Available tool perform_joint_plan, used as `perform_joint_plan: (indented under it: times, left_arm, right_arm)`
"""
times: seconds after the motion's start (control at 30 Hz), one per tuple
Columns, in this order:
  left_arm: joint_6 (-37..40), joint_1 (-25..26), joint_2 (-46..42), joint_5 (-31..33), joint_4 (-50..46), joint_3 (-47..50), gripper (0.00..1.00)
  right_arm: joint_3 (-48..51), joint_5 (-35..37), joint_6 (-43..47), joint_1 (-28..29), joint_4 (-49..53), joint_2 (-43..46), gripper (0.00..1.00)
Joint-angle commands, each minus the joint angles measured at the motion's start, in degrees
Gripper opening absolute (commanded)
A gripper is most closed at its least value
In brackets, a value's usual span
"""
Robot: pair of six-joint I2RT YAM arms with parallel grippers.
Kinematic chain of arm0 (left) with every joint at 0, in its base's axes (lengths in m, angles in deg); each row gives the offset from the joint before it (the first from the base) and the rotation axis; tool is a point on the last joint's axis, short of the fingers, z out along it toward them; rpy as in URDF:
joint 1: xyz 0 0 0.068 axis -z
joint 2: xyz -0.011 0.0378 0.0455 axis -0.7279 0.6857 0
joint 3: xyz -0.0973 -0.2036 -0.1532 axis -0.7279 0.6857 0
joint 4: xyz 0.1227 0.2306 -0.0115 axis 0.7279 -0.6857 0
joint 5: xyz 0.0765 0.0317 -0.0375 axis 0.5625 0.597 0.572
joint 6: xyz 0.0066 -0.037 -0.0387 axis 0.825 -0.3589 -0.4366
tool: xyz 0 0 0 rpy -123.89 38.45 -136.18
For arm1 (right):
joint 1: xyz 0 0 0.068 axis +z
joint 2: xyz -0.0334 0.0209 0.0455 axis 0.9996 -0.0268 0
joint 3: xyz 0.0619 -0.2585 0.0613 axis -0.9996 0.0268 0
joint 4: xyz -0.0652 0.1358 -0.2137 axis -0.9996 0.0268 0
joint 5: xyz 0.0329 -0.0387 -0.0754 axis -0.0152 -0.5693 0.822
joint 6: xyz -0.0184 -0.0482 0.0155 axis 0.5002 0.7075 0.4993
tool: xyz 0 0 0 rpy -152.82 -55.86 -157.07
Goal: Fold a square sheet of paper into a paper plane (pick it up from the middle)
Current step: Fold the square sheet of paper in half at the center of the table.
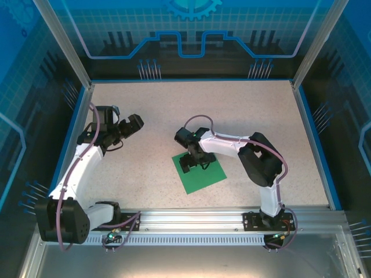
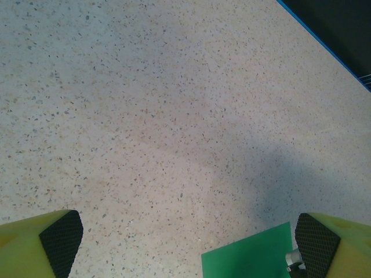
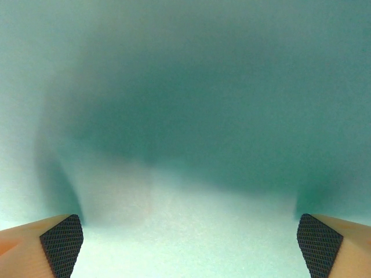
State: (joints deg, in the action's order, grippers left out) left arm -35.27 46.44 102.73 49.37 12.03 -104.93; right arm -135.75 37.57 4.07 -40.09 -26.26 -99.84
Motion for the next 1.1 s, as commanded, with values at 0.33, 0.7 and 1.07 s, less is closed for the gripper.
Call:
perform_joint_plan:
  times: [0.33,0.7,1.07]
  left_arm:
    - [-1.05,0.17,1.49,-1.81,0.42,0.35,0.98]
    - [-1.60,0.19,1.42,-1.81,0.20,0.50,0.99]
    - [-2.00,0.18,0.83,-2.03,0.28,1.28,0.98]
  right_arm:
    - [2.53,-2.70,-0.86,0.02,-1.12,-4.99,0.96]
    - [4.08,-0.66,-2.53,-0.36,-2.56,-4.12,0.75]
    - [5.22,-1.14,-4.01,-0.90,-5.12,3.47,0.55]
